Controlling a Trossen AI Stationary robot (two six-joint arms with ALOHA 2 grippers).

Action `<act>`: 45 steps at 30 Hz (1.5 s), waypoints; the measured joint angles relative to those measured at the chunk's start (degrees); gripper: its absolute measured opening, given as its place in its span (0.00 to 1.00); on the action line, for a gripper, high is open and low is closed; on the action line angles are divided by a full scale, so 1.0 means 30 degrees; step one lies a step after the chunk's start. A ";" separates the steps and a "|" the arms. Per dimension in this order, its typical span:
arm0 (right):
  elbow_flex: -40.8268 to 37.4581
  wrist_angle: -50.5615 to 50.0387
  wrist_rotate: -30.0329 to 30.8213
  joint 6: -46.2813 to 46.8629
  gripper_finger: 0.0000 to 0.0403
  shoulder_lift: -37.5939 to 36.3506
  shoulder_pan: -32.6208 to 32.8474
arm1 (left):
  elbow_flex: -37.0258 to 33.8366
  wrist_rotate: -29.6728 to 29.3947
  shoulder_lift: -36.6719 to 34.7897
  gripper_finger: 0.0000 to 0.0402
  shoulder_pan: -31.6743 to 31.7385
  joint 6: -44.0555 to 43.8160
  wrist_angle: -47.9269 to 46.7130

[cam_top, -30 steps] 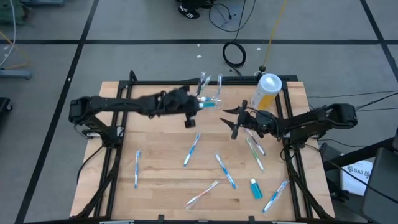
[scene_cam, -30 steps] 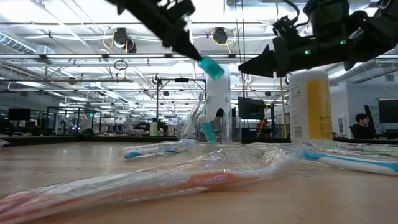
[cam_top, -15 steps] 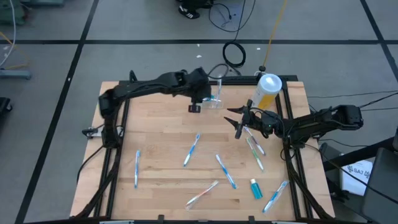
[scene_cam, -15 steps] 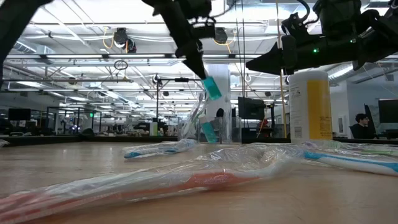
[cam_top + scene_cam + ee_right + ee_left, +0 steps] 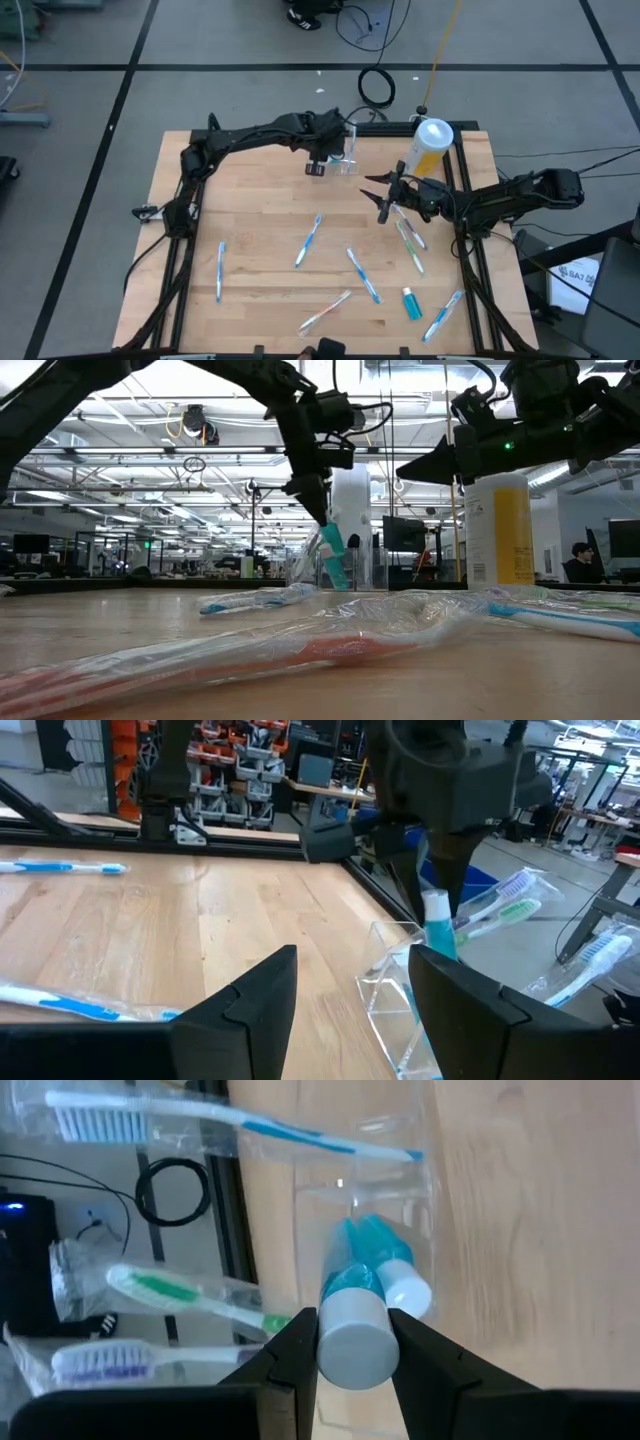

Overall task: Pick & Place toothbrushing station
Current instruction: Put the mouthwash into the transparent organizer

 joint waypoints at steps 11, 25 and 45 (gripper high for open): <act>0.0015 0.0022 -0.0006 -0.0004 0.45 0.0000 0.0000 | 0.0000 0.1798 0.0125 0.27 0.0787 -0.0400 -0.0045; 0.0025 -0.0035 -0.0012 -0.0146 0.45 0.0000 0.0000 | -0.0036 0.2929 0.1242 0.28 0.1283 -0.0561 0.0171; 0.0029 -0.0036 -0.0007 -0.0153 0.45 0.0000 0.0007 | -0.0029 0.1429 0.1337 0.41 0.0986 -0.0043 0.0233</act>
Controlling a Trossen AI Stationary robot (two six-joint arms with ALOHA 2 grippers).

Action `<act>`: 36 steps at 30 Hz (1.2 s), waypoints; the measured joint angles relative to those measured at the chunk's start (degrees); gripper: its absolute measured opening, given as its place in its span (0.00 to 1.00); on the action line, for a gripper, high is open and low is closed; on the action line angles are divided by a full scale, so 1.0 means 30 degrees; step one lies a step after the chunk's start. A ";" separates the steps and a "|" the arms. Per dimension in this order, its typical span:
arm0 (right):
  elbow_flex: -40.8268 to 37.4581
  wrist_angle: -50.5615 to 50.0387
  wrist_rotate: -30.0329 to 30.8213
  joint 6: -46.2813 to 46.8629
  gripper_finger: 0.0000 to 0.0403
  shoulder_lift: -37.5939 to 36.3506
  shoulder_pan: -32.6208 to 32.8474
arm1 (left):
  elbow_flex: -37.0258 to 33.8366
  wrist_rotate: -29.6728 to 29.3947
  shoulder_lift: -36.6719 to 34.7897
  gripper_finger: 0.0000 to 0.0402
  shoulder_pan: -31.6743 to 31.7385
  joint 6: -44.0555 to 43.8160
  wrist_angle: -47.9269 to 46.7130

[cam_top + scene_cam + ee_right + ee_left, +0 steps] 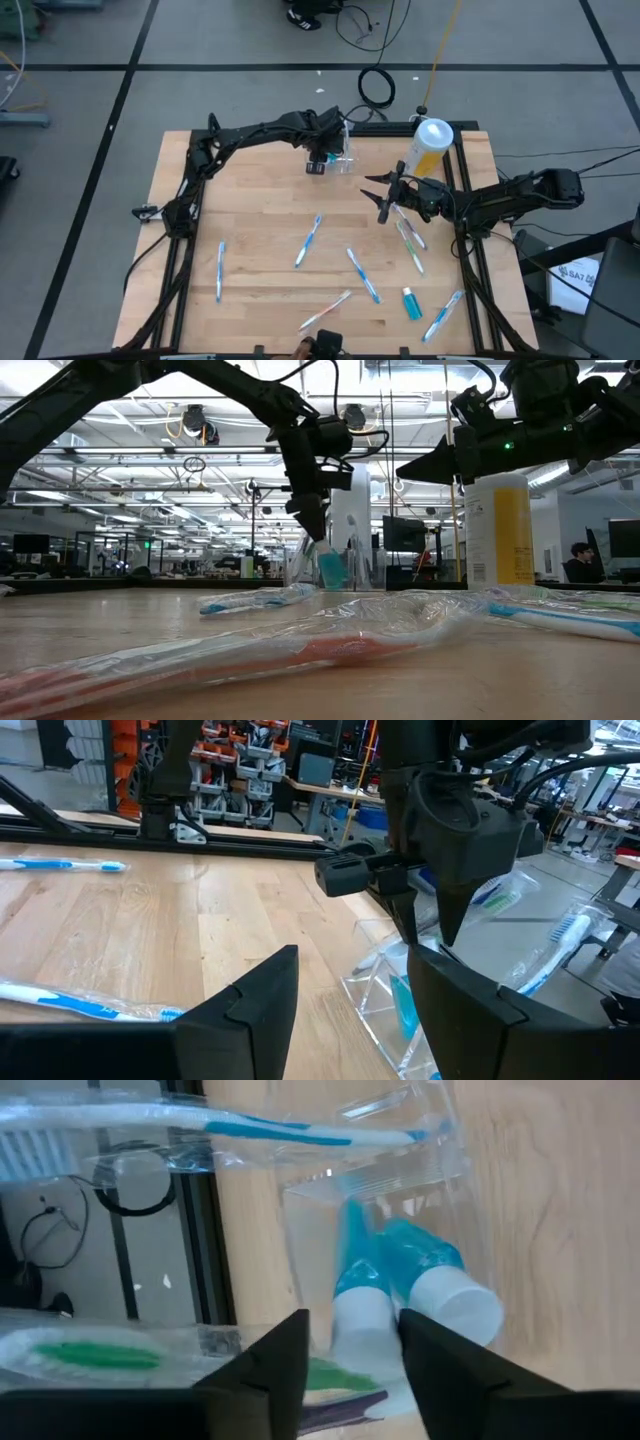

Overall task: Pick & Place toothbrushing station
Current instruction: Put the mouthwash into the transparent organizer, then put the violet toothbrush into the transparent organizer

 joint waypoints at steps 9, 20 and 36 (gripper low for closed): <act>0.0000 -0.0007 0.0000 0.0000 0.45 0.0000 0.0000 | 0.0000 -0.2107 -0.0007 0.53 -0.0834 0.1892 0.0019; -0.0006 -0.0178 0.0000 0.0000 0.45 0.0007 0.0000 | 0.0000 -0.2719 -0.1461 0.44 -0.1864 0.2972 -0.0555; -0.0007 -0.0952 -0.0003 0.0007 0.45 0.0007 0.0000 | 0.0015 0.2141 -0.8684 0.27 -0.1382 -0.3332 -0.3345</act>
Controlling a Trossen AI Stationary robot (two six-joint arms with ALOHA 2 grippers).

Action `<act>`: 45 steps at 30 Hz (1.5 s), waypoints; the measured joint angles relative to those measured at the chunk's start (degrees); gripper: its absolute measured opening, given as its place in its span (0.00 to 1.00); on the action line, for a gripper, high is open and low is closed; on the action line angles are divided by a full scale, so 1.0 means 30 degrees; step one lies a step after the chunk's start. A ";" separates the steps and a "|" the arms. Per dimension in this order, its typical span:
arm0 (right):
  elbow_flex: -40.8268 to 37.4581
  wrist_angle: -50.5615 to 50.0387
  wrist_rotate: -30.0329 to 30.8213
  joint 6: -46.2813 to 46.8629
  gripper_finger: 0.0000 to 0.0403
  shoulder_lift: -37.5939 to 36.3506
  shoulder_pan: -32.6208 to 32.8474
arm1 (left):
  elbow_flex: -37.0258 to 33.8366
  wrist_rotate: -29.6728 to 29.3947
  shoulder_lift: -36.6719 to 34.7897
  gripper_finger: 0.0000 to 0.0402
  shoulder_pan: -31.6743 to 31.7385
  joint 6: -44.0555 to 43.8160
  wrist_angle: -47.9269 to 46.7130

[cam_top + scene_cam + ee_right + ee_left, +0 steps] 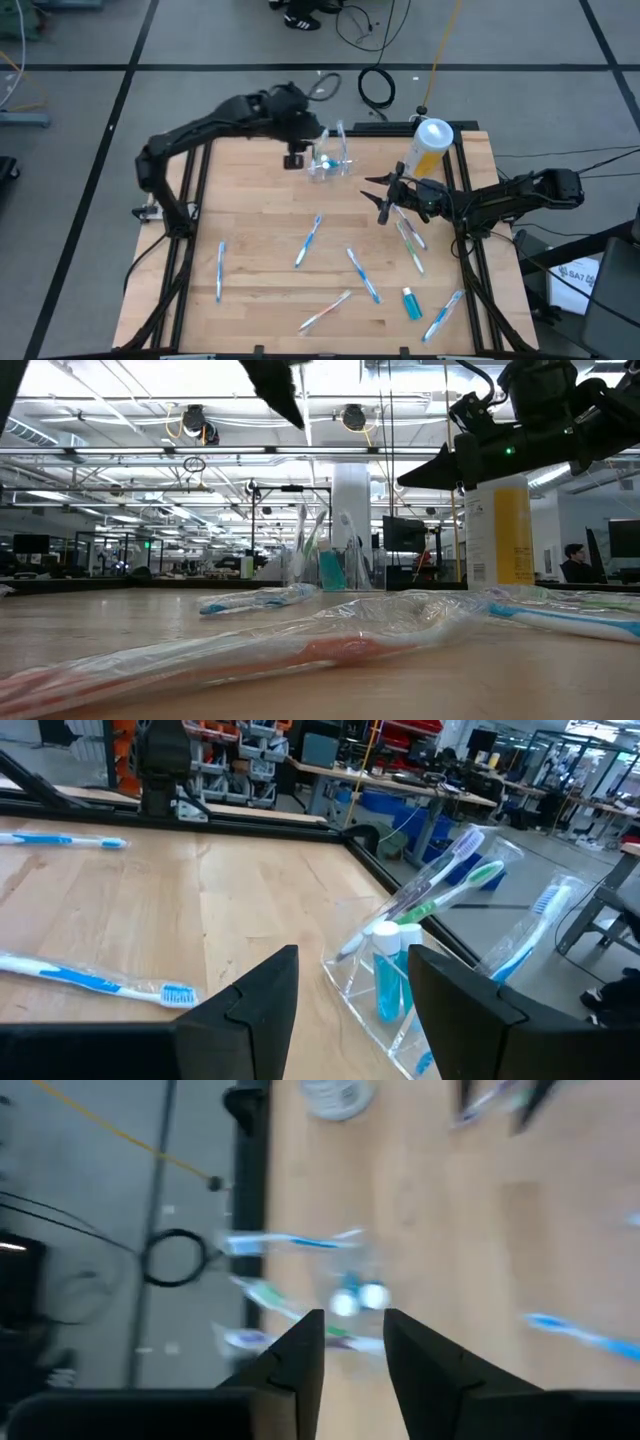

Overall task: Pick & Place toothbrushing station
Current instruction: Put the violet toothbrush into the transparent organizer

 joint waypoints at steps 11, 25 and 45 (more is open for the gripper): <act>0.0000 -0.0411 -0.0048 0.1793 0.45 0.0000 0.0051 | -0.1835 0.4128 -0.1737 0.23 -0.0913 -0.1171 -0.2622; 0.1351 -0.6601 0.1873 0.3584 0.45 -0.0015 0.1060 | -1.3497 0.3573 -0.5781 0.23 -0.1494 -0.0735 0.5264; 0.3898 -2.3907 0.4864 1.5939 0.45 -0.2363 0.1598 | -2.2746 0.3035 -1.1582 0.23 -0.1356 -0.4738 1.4500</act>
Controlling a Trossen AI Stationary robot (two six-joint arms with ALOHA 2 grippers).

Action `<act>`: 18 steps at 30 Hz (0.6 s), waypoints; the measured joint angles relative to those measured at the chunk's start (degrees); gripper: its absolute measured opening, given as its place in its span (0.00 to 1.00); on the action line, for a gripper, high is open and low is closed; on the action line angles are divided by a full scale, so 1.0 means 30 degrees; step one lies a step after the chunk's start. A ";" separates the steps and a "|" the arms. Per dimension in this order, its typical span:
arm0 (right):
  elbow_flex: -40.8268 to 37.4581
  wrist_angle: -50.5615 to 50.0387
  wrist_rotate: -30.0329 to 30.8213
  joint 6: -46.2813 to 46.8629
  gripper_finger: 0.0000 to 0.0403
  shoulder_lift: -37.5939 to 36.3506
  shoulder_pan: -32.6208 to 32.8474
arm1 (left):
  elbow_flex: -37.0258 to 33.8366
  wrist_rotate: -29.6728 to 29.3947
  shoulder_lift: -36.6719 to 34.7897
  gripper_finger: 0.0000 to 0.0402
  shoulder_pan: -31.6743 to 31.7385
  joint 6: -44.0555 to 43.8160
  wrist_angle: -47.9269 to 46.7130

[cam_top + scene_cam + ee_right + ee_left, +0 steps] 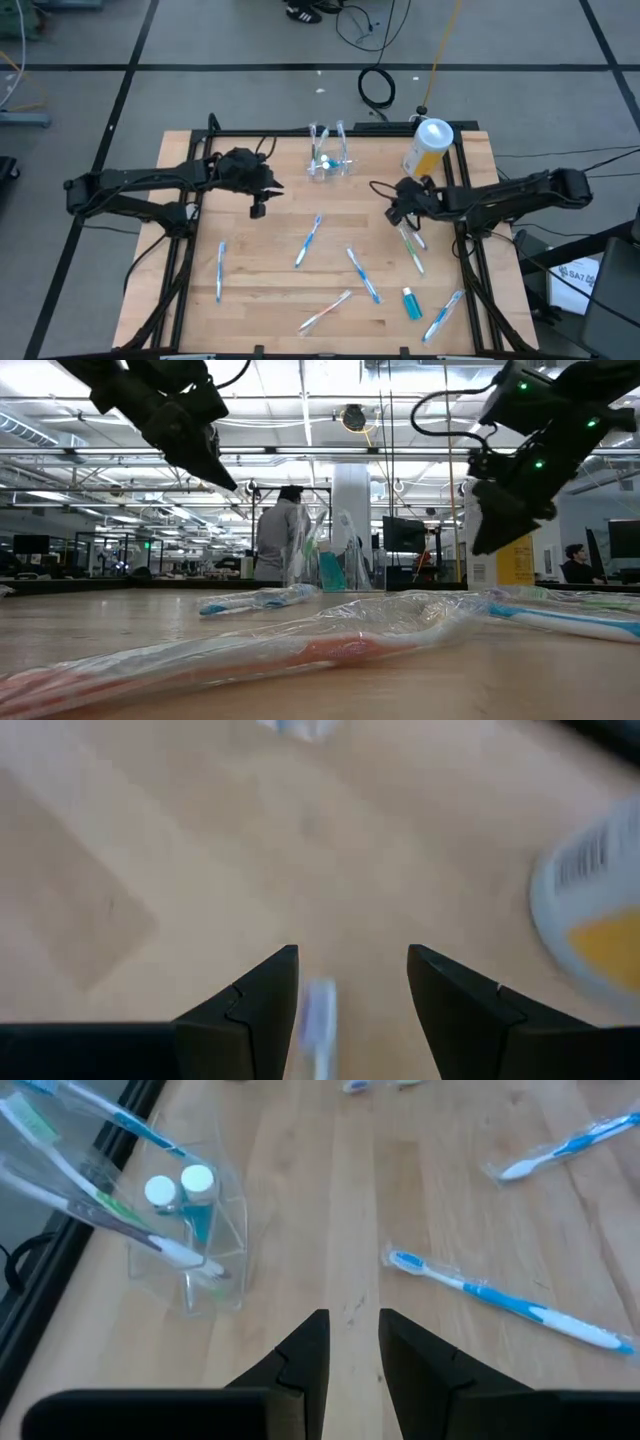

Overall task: Pick & Place toothbrushing station
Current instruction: Put the violet toothbrush into the transparent organizer

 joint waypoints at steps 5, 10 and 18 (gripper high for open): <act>0.0000 -0.2712 -0.3602 0.1387 0.45 -0.1384 0.0012 | -0.0007 -0.0380 0.0297 0.23 0.0000 -0.0010 0.0052; -0.0231 -0.3341 -0.3602 0.1542 0.45 -0.1254 -0.0115 | 0.0000 -0.0996 0.0320 0.23 0.0000 -0.0030 0.0712; -0.2277 -0.0561 -0.5726 0.0981 0.45 -0.0785 -0.1493 | 0.0007 -0.0991 0.0311 0.23 -0.0058 -0.0023 0.0942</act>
